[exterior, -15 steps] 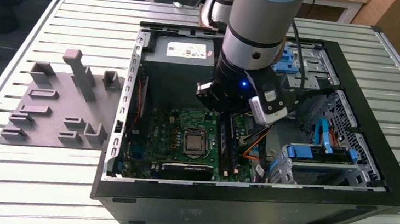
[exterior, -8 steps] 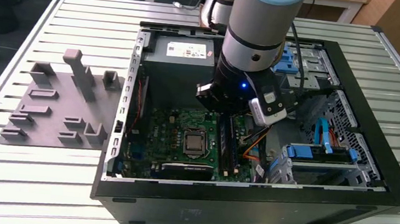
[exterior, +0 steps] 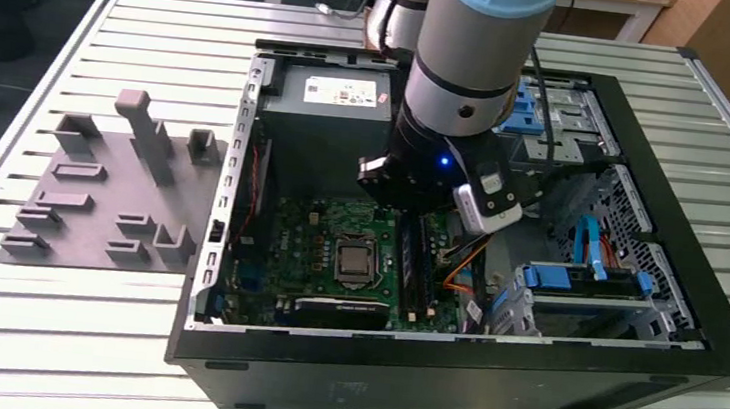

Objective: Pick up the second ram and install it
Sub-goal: 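Insert the second ram into the second slot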

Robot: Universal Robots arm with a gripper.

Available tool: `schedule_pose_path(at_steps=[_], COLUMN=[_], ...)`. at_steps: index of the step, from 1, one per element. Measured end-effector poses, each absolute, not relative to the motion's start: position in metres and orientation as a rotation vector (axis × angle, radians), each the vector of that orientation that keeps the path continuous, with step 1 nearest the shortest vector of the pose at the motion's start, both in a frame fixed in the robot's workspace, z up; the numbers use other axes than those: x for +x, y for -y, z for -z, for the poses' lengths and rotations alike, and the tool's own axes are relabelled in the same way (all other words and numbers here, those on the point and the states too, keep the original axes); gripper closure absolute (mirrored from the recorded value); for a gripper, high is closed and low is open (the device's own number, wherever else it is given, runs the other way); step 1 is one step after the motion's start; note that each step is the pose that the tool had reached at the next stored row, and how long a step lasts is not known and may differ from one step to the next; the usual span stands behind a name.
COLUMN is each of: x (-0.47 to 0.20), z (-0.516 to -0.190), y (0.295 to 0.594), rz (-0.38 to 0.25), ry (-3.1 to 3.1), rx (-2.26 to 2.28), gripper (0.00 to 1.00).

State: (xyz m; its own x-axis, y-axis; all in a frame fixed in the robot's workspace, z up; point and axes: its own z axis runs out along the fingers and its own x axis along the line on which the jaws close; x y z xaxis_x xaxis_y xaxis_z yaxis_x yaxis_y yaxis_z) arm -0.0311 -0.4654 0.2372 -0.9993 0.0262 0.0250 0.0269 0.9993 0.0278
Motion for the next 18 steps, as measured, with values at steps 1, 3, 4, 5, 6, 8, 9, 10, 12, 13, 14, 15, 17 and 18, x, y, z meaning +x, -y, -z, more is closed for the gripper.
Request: schedule_pose_path(at_steps=[1, 3, 4, 5, 6, 8, 9, 10, 12, 13, 14, 15, 17, 18], x=[-0.031, -0.030, -0.030, -0.030, -0.030, -0.030, -0.030, -0.029, -0.027, -0.027, -0.027, -0.027, -0.027, -0.027], z=[-0.236, -0.234, -0.233, -0.232, -0.231, -0.230, -0.229, -0.229, -0.229, -0.229, -0.229, -0.229, -0.229, -0.228], y=[0.466, 0.468, 0.469, 0.469, 0.470, 0.473, 0.474, 0.475, 0.476, 0.477, 0.477, 0.477, 0.477, 0.477], rz=[0.044, 0.044, 0.044, 0.044, 0.044, 0.044, 0.044, 0.044, 0.045, 0.045, 0.045, 0.045, 0.045, 0.045], ry=[3.116, 3.116, 3.116, 3.116, 3.116, 3.116, 3.116, 3.116, 3.116, 3.116, 3.116, 3.116, 3.116, 3.116], rx=[-0.041, -0.041, -0.041, -0.041, -0.041, -0.041, -0.041, -0.041, -0.041, -0.041, -0.041, -0.041, -0.041, -0.041], gripper=[0.86, 0.86, 0.86, 0.86, 0.86, 0.86, 0.86, 0.86, 0.86, 0.86, 0.86, 0.86, 0.86, 0.86])
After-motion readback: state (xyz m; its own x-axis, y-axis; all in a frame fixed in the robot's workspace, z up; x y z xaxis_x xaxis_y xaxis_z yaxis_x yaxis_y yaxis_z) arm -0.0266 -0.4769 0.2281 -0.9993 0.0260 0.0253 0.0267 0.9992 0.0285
